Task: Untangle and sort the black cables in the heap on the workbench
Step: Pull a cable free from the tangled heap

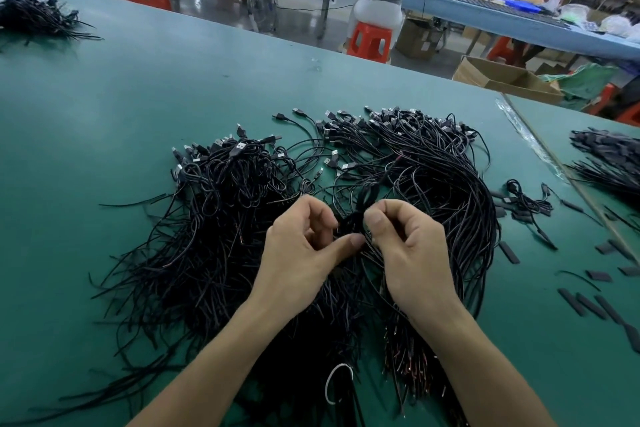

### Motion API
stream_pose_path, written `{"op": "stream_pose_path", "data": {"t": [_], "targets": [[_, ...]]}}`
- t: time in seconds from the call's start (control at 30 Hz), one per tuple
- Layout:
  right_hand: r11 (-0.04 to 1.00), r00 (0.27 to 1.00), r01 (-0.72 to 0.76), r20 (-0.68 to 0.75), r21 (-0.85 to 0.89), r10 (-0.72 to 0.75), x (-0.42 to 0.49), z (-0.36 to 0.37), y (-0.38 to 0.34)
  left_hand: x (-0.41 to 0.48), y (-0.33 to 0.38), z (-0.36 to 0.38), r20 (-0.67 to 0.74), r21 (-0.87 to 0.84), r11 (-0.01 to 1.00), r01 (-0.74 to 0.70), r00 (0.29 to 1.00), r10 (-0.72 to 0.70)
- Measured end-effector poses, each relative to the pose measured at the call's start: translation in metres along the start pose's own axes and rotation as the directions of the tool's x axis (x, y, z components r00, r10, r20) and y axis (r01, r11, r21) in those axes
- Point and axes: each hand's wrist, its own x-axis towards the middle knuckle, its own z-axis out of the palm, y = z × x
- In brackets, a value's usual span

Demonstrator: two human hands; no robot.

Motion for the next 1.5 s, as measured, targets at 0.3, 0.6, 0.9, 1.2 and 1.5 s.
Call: {"op": "stream_pose_path", "data": {"t": [0.3,0.6,0.9,1.2,1.5], "targets": [[0.989,0.985,0.037,0.172,-0.144,-0.012,-0.01,0.007,0.004,0.006,0.008,-0.009,0.034,-0.309,0.943,0.121,0.993,-0.116],[0.981,0.996,-0.019,0.083,-0.192,0.036,0.0,-0.004,0.011,0.003,0.005,-0.008,0.162,-0.068,0.991,0.117,0.981,-0.105],[0.985,0.994,0.095,0.063,-0.145,-0.087,-0.003,0.0,0.002,0.001,0.004,-0.004,0.228,0.016,0.974,0.227,0.947,-0.225],[0.986,0.983,0.039,0.185,-0.164,-0.009,-0.014,0.009,0.007,0.007,0.008,-0.018,0.258,-0.174,0.973,0.153,0.96,-0.105],[0.92,0.897,-0.354,0.339,0.166,0.284,-0.01,0.003,0.016,0.014,0.0,-0.032,0.448,0.127,0.988,-0.085,0.894,0.019]]}}
